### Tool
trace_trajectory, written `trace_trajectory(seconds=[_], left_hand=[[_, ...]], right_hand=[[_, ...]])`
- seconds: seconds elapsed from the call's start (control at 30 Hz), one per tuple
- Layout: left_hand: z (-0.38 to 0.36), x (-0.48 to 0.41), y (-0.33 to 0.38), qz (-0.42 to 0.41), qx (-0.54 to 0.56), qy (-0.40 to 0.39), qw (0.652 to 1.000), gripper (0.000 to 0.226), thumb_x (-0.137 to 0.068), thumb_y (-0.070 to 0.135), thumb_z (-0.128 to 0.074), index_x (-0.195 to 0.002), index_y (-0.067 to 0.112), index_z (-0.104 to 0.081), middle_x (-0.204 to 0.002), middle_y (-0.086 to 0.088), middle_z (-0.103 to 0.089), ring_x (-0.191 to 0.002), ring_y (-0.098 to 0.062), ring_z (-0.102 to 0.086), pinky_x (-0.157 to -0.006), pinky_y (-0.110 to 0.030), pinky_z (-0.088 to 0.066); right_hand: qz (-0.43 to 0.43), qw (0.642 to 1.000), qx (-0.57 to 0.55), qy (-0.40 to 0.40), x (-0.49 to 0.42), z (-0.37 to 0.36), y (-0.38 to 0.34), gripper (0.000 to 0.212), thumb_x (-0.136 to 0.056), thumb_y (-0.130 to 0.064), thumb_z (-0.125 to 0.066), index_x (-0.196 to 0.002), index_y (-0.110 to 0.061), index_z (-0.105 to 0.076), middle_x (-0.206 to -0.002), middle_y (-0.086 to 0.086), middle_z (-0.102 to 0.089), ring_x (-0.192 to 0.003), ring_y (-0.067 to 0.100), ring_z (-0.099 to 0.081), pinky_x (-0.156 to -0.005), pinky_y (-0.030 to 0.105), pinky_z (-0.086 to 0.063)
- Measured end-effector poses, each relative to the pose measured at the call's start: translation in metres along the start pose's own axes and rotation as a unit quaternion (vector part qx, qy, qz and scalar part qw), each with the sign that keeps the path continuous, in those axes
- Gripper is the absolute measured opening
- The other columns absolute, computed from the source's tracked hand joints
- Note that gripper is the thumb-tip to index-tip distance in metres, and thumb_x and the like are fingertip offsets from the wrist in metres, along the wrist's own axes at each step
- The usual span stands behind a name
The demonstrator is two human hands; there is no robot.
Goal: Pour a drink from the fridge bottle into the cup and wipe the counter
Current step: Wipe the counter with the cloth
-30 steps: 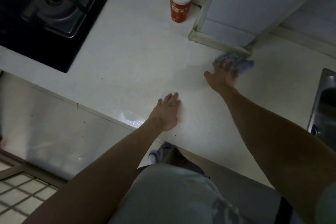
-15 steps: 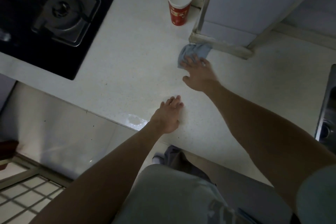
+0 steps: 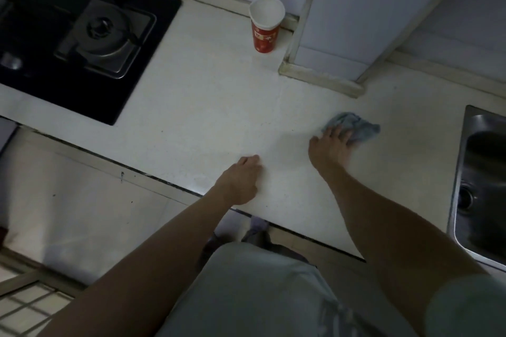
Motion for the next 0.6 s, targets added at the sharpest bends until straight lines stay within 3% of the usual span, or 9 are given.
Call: trace_trajectory(seconds=[0.1, 0.2, 0.33, 0.5, 0.6], left_hand=[[-0.008, 0.02, -0.017, 0.004, -0.031, 0.001, 1.0, 0.056, -0.092, 0.016, -0.052, -0.145, 0.005, -0.037, -0.162, -0.007, -0.014, -0.146, -0.026, -0.019, -0.105, -0.039, -0.042], [-0.014, 0.04, -0.035, 0.007, -0.053, -0.005, 0.999, 0.053, -0.092, 0.016, -0.049, -0.143, 0.005, -0.04, -0.161, -0.007, -0.013, -0.145, -0.027, -0.018, -0.104, -0.039, -0.044], [-0.024, 0.063, -0.055, -0.016, -0.075, -0.012, 0.997, 0.049, -0.093, 0.018, -0.049, -0.14, 0.004, -0.043, -0.161, -0.011, -0.014, -0.144, -0.03, -0.02, -0.107, -0.039, -0.041], [-0.029, 0.077, -0.074, -0.066, -0.089, -0.008, 0.994, 0.05, -0.092, 0.017, -0.05, -0.14, 0.004, -0.044, -0.159, -0.012, -0.019, -0.141, -0.031, -0.024, -0.111, -0.039, -0.035], [-0.033, 0.078, -0.085, -0.101, -0.101, -0.003, 0.99, 0.049, -0.087, 0.014, -0.051, -0.135, 0.007, -0.049, -0.156, -0.013, -0.024, -0.137, -0.032, -0.028, -0.109, -0.04, -0.037]], right_hand=[[-0.046, 0.996, -0.047, -0.053, 0.0, 0.009, -0.045, 0.079, -0.096, -0.048, -0.031, -0.152, 0.003, -0.007, -0.159, 0.028, -0.005, -0.146, 0.047, -0.004, -0.116, 0.062, -0.005], [0.087, 0.995, -0.013, -0.04, 0.016, 0.005, -0.093, 0.079, -0.094, -0.05, -0.037, -0.154, -0.004, -0.01, -0.161, 0.021, -0.004, -0.148, 0.041, 0.002, -0.117, 0.059, -0.001], [0.26, 0.96, 0.099, -0.024, 0.056, -0.016, -0.142, 0.075, -0.093, -0.049, -0.038, -0.155, -0.016, -0.013, -0.163, 0.008, -0.001, -0.149, 0.031, 0.008, -0.118, 0.054, 0.002], [0.347, 0.933, 0.09, 0.026, 0.101, -0.045, -0.124, 0.065, -0.09, -0.038, -0.04, -0.152, -0.021, -0.028, -0.162, 0.0, -0.016, -0.151, 0.023, -0.006, -0.12, 0.045, -0.002], [0.312, 0.948, 0.034, 0.046, 0.132, -0.064, -0.084, 0.066, -0.08, -0.036, -0.038, -0.145, -0.022, -0.045, -0.156, 0.002, -0.034, -0.146, 0.024, -0.025, -0.117, 0.044, -0.012]])
Point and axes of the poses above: each hand's wrist, its own x-axis away from the middle knuckle, its own z-axis out of the back of the hand, y = z × x, the point moved 4 cm from there along -x, towards the middle knuckle
